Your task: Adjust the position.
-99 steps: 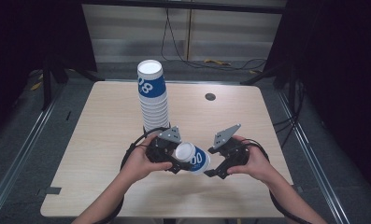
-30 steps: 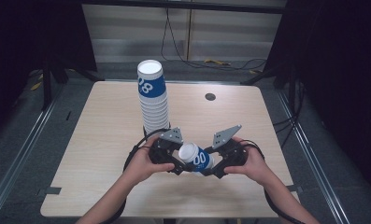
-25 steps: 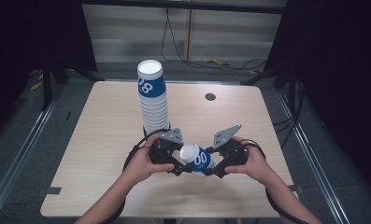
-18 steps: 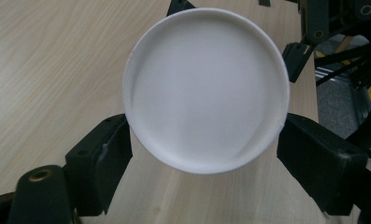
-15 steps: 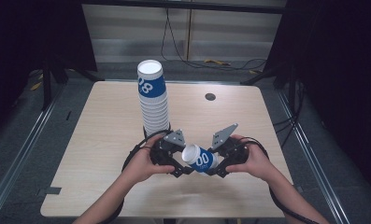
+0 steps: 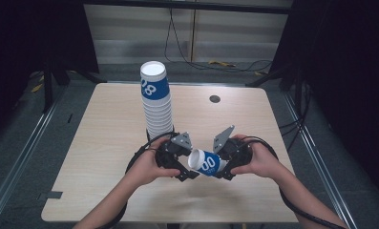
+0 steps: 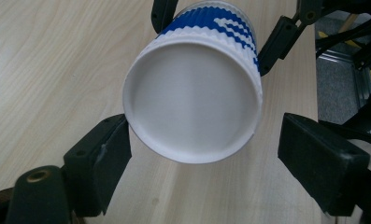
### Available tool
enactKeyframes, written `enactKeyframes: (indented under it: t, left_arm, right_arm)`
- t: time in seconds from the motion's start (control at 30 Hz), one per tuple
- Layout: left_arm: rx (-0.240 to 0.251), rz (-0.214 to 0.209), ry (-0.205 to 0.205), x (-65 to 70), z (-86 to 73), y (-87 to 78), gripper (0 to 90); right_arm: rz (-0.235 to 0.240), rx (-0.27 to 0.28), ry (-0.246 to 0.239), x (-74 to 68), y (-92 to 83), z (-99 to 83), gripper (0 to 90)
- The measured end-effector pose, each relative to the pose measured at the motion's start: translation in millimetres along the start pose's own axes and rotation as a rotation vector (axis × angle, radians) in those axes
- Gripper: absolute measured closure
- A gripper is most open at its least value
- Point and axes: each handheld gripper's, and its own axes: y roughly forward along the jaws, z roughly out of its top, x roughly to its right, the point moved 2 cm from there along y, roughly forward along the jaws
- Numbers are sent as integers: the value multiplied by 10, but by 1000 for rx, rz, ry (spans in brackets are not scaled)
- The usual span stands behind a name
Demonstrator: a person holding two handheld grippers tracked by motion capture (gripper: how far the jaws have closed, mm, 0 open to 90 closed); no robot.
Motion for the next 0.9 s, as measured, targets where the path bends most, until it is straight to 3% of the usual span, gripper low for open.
enactKeyframes:
  t: [0.6, 0.9]
  left_arm:
    - [-25, 13, 20, 4, 101, 26, 162]
    - [-70, 25, 29, 5, 130, 68, 192]
  right_arm:
    - [8, -58, -57, -24, 40, 95, 198]
    - [7, -73, -76, -30, 40, 117, 198]
